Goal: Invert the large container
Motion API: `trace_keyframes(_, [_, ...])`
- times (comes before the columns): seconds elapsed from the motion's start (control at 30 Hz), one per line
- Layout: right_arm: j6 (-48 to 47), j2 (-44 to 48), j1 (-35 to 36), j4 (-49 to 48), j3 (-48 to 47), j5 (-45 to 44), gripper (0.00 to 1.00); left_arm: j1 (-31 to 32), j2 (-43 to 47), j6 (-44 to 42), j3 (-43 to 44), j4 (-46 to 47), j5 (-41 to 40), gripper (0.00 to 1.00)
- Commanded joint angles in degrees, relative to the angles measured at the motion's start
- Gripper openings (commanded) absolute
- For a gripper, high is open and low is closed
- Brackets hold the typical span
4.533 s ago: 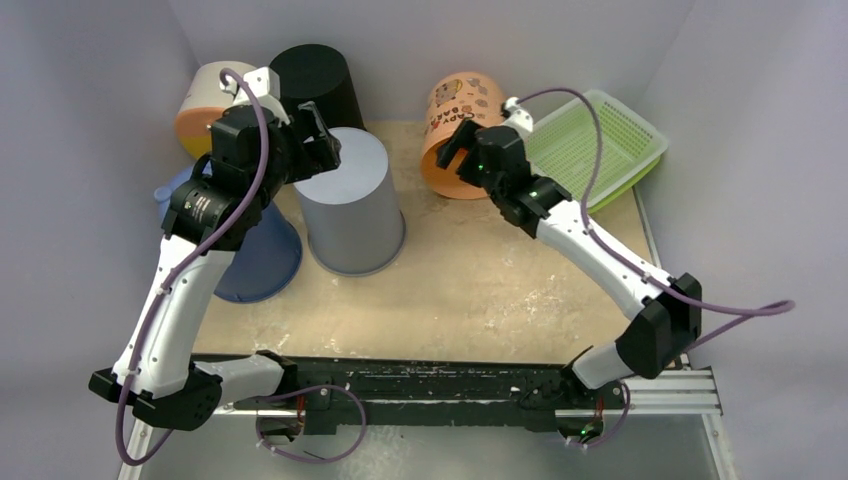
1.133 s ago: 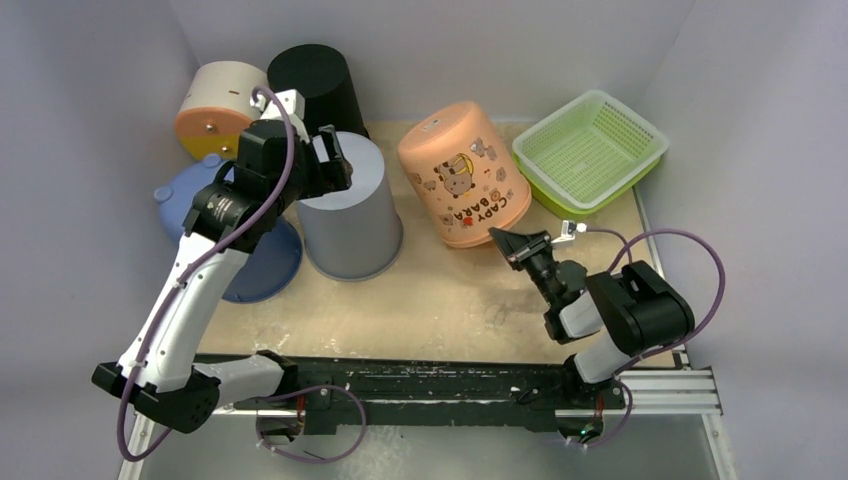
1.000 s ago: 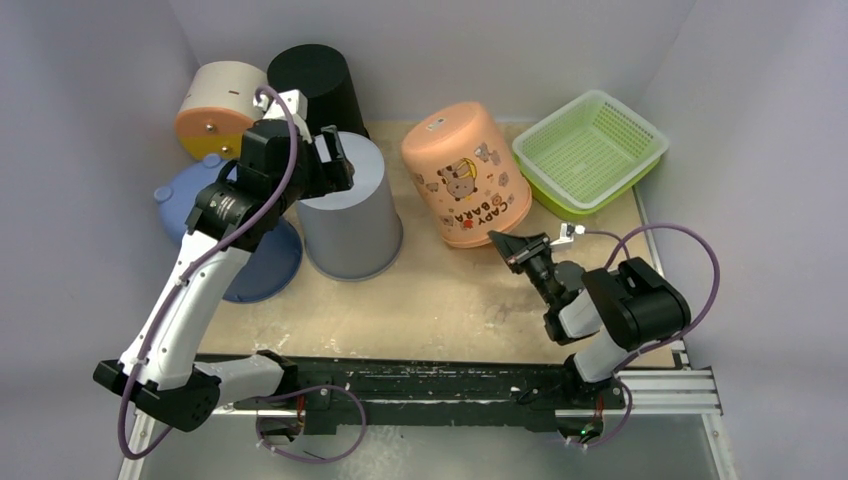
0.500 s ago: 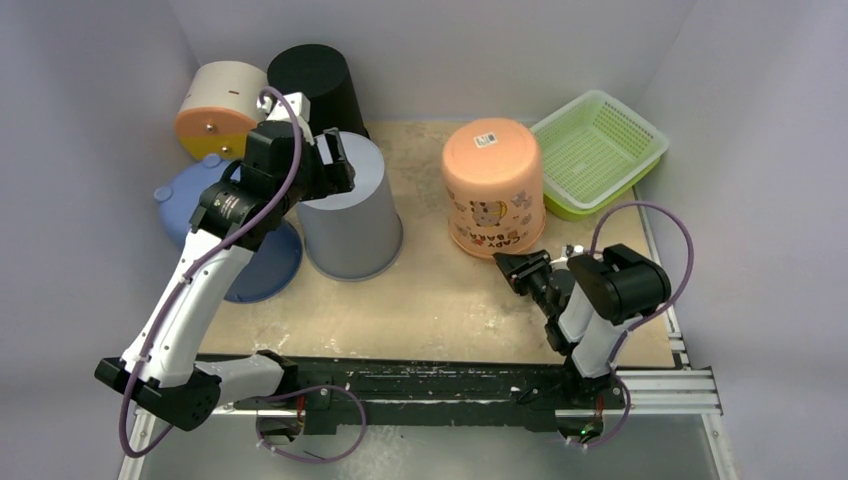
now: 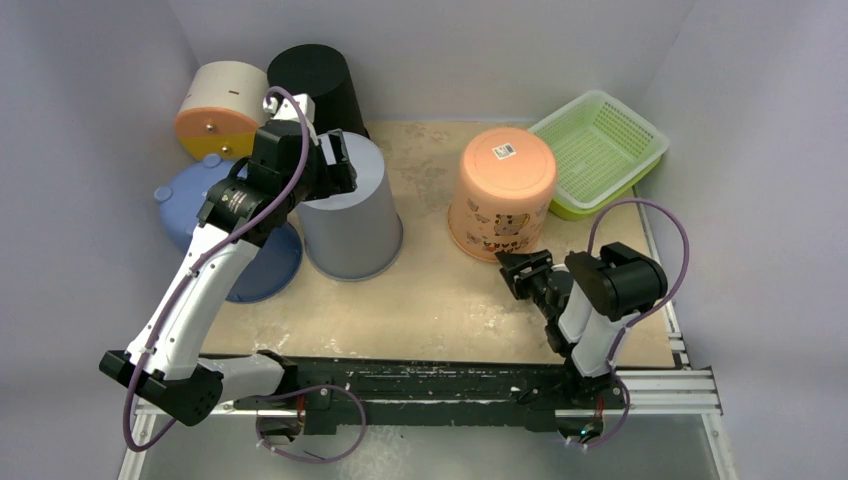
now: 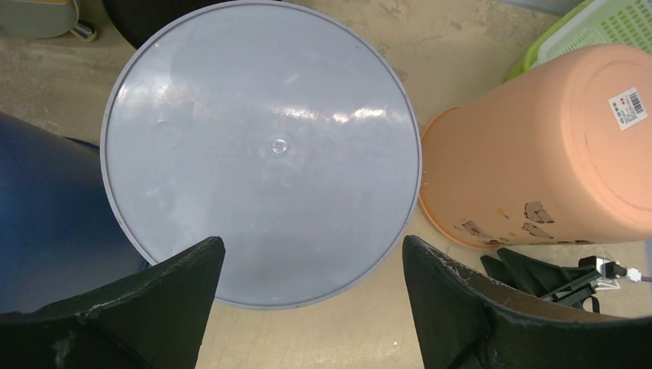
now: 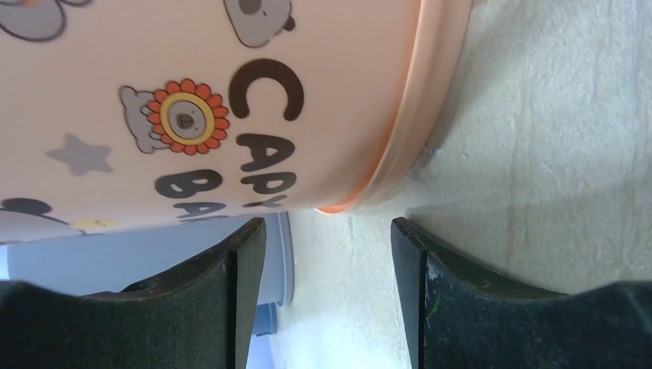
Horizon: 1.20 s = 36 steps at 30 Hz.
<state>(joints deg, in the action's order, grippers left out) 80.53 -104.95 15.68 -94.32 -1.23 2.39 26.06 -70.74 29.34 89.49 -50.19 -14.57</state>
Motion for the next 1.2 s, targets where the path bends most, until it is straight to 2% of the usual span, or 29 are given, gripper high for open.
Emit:
trace_keyframes(0.0, [2.46, 4.58, -0.21, -20.91, 2.86, -2.68, 0.67, 0.4, 0.11, -0.62, 0.56, 3.2, 0.55, 0.83])
trace_keyframes(0.03, [2.7, 5.75, -0.21, -20.75, 2.88, -2.28, 0.78, 0.39, 0.02, -0.62, 0.78, 3.25, 0.75, 0.83])
trace_keyframes(0.07, [3.02, 7.82, -0.21, -20.68, 2.29, -1.2, 0.98, 0.39, 0.0, -0.65, 1.09, 3.16, 0.83, 0.83])
trace_keyframes(0.1, [3.34, 9.83, -0.15, -19.28, 1.44, 0.61, 1.0, 0.45, -0.03, -0.71, 1.3, 3.15, 0.78, 0.83])
trace_keyframes(0.17, [3.32, 15.08, 0.31, -14.2, -0.8, 3.66, 1.0, 0.39, -0.1, -0.75, 1.86, 3.3, 0.66, 0.83])
trace_keyframes(0.27, [0.37, 26.28, 0.39, 0.84, -6.7, 8.34, 1.0, 0.39, -0.17, -0.81, 2.88, 3.18, 0.24, 0.83])
trace_keyframes(0.4, [-14.16, 40.42, 0.64, 36.03, -22.34, 14.87, 1.0, 0.39, 0.19, -1.17, 3.27, 2.96, -0.41, 0.83])
trace_keyframes(0.5, [-24.8, 45.25, 0.74, 59.25, -34.92, 15.48, 1.0, 0.38, 0.65, -1.03, 3.36, 2.7, -0.67, 0.83])
trace_keyframes(0.57, [-30.71, 47.15, 0.75, 74.86, -41.49, 14.07, 1.0, 0.34, 0.87, -0.91, 3.17, 2.75, -0.48, 0.83])
trace_keyframes(0.63, [-34.56, 48.23, 0.75, 85.09, -46.61, 10.83, 1.0, 0.34, 0.97, -0.92, 2.99, 2.86, -0.4, 0.83])
trace_keyframes(0.73, [-39.99, 48.22, 0.75, 99.86, -53.37, 1.8, 1.0, 0.38, 0.64, -1.31, 3.31, 2.91, -0.52, 0.83])
trace_keyframes(0.87, [-41.34, 45.3, 0.75, 117.52, -62.84, -11.4, 1.0, 0.31, -0.39, -1.42, 4.53, 3.0, -0.2, 0.83])
trace_keyframes(0.97, [-42.53, 43.38, 0.75, 123.71, -64.81, -13.36, 1.0, 0.34, -0.97, -1.25, 5.34, 2.93, 0.28, 0.83])
trace_keyframes(1.17, [-40.96, 42.7, 0.75, 114.78, -60.38, -8.61, 1.0, 0.38, -1.58, -1.43, 6.55, 2.44, -0.41, 0.84])
